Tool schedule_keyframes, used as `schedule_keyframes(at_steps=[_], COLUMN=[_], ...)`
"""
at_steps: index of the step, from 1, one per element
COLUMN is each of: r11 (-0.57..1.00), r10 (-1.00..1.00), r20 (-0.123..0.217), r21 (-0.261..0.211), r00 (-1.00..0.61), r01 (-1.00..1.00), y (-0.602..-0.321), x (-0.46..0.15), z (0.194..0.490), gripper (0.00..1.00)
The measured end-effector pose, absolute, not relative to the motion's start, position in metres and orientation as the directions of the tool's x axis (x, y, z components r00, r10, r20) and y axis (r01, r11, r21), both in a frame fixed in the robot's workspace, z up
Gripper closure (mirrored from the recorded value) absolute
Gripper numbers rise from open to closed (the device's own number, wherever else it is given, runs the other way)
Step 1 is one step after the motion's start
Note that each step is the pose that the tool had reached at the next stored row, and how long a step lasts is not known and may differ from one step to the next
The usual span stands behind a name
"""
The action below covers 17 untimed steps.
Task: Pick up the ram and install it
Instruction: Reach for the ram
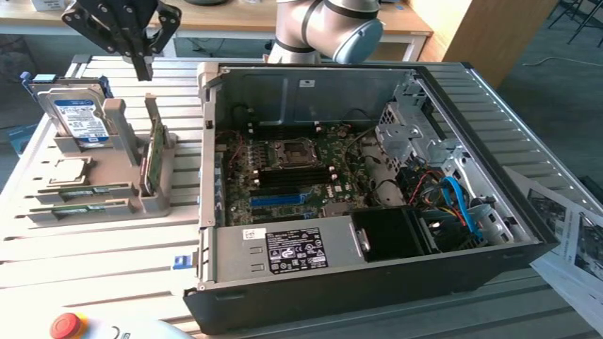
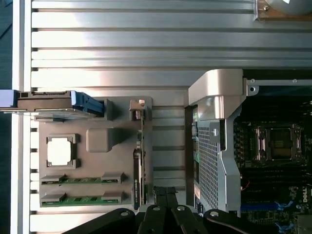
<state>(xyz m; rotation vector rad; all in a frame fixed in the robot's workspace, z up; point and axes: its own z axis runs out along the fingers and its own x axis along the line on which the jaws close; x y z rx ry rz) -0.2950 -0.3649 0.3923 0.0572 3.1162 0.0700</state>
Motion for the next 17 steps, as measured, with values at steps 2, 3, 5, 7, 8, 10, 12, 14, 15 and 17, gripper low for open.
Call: schedule_keyframes(at_steps=[2, 3, 5, 7, 8, 10, 12, 14, 15, 17], r11=[0.998, 0.998, 0.998, 0.998, 0.998, 0.998, 0.998, 0.998, 0.998, 0.998], r10=[0.037, 0.037, 0.037, 0.037, 0.037, 0.037, 0.037, 0.037, 0.037, 0.037], r20=[-0.023, -0.023, -0.023, -0.023, -0.023, -0.023, -0.023, -0.023, -0.023, -0.023], r21=[0.045, 0.045, 0.045, 0.045, 0.045, 0.045, 0.045, 0.045, 0.045, 0.045], r00=[-0.999, -0.999, -0.999, -0.999, -0.999, -0.999, -0.999, -0.999, -0.999, -0.999], r01=[0.036, 0.036, 0.036, 0.036, 0.036, 0.036, 0.036, 0.036, 0.036, 0.036], y=[-0.364, -0.364, -0.363, -0.362, -0.362, -0.361, -0.36, -0.36, -0.36, -0.359], x=[-0.297, -0.299, -0.301, -0.304, -0.305, -0.308, -0.311, -0.315, -0.316, -0.32], z=[0.392, 0.392, 0.392, 0.392, 0.392, 0.392, 0.392, 0.392, 0.392, 0.392], gripper=[0.9, 0.9, 0.9, 0.9, 0.9, 0.9, 0.9, 0.9, 0.9, 0.9])
